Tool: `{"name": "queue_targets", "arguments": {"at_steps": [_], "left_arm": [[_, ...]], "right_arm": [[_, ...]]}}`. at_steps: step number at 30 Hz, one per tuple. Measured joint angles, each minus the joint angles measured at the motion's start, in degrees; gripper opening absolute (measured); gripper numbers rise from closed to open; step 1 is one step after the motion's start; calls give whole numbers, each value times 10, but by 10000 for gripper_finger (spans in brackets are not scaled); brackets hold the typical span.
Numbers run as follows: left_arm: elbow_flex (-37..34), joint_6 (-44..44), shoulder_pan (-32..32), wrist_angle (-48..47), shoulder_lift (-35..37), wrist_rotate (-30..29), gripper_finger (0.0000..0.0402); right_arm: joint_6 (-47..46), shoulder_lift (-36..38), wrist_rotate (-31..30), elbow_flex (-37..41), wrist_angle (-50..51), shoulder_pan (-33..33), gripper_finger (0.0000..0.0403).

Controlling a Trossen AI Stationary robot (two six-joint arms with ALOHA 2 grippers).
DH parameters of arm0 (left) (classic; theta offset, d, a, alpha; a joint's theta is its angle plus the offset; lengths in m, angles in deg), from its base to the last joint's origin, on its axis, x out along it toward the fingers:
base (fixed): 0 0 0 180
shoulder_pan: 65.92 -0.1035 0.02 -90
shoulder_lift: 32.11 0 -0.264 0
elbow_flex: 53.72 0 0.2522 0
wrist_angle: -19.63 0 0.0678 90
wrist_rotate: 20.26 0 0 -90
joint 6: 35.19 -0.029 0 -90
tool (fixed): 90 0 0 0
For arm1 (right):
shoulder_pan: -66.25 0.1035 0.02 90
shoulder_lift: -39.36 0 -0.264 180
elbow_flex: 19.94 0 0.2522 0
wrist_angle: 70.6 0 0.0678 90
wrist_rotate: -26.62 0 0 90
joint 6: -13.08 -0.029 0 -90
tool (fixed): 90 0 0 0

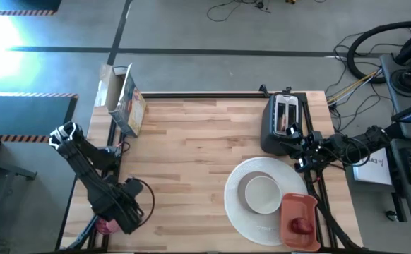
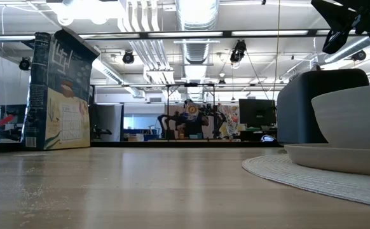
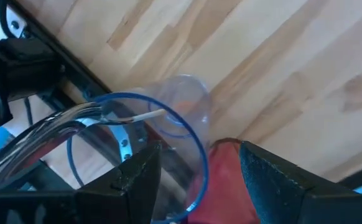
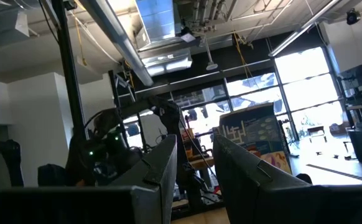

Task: Arrange a breakfast setting
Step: Move the blue glass with an orange spoon to the top of the table

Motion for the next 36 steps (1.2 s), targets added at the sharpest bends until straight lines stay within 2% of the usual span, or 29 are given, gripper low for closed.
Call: {"name": "queue_targets", "arguments": {"at_steps": [10,14,23,32,36], "left_arm": [[-52,-19,0,25,0,3,196],[-68,-30,0,47,0,7,182],[-89,-52,0,80,1,30,104],[-74,-79,-2,87,1,36,11],[-64,-113,-11,91,1,33,4]], "right_arm": [[0,0,0,0,0,0,95],[0,0,0,0,0,0,95],[0,0,0,0,0,0,95],[0,0,0,0,0,0,95],[0,0,0,0,0,0,95]]}}
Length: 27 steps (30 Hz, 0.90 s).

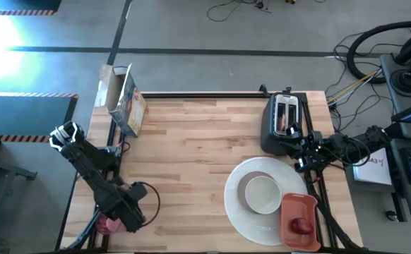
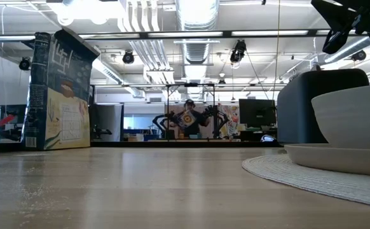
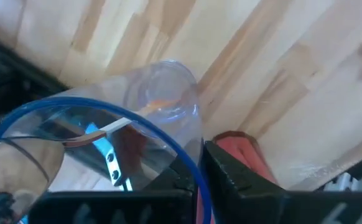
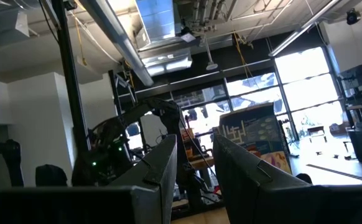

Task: Arrange a breakfast setting
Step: Move the blue glass with an orange spoon to the top of the table

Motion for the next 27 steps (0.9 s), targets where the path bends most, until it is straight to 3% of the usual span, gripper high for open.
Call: {"name": "queue_targets", "arguments": {"at_steps": [11,19,27], "left_arm": [[11,-175,-85,23,0,-30,1],[11,-395,-225,46,0,-72,1],[11,-608,-391,122,0,-77,0]], "right_arm": [[0,0,0,0,0,0,95],[0,0,0,0,0,0,95],[0,0,0,0,0,0,95]]}}
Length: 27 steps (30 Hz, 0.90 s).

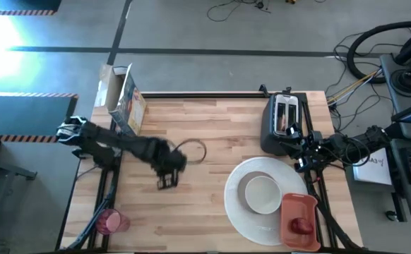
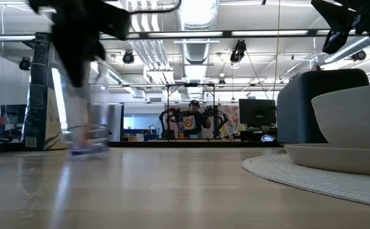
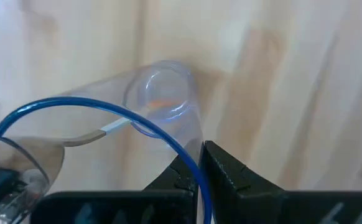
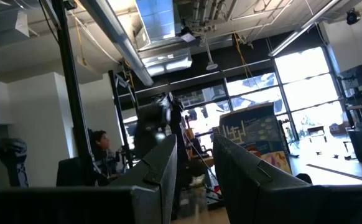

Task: Arrange a breakfast setting
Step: Move the blue glass with an orange spoon to the top of the table

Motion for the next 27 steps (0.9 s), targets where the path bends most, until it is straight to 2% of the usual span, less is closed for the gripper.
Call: {"name": "queue_targets", "arguments": {"at_steps": [5,11,19,27], "left_arm": [[21,-122,-94,9,-9,0,0],[96,-252,-181,-3,-62,0,0],[217,-433,-242,-53,-176,-1,0],[334,-496,-278,-85,-268,-30,0]], "right_arm": [[0,0,0,0,0,0,95],[0,0,0,0,0,0,95],[0,0,0,0,0,0,95],[0,0,0,0,0,0,95]]}}
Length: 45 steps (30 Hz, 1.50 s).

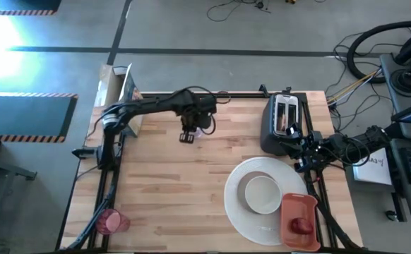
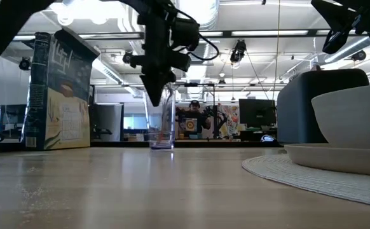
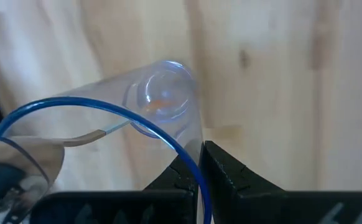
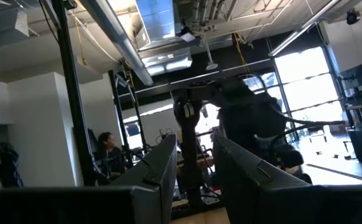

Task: Arrange a breakfast setting
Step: Move the blue glass with an orange spoon to the top of the table

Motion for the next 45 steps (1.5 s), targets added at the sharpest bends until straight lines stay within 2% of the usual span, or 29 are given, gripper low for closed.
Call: {"name": "queue_targets", "arguments": {"at_steps": [10,15,25,31,40,43,45], "left_arm": [[149,-38,-34,-78,-97,-15,0],[185,-44,-48,-84,-121,-15,0],[186,-30,-65,-85,-124,-17,2],[194,-6,-64,-84,-124,-13,22],[280,28,-48,-128,-115,-10,31],[311,72,-41,-158,-111,-7,31],[299,103,-36,-163,-97,-2,32]], "right_arm": [[0,0,0,0,0,0,95],[0,0,0,0,0,0,95],[0,0,0,0,1,0,95],[0,0,0,0,1,0,95],[0,0,0,0,1,0,95],[0,0,0,0,1,0,95],[0,0,0,0,1,0,95]]}}
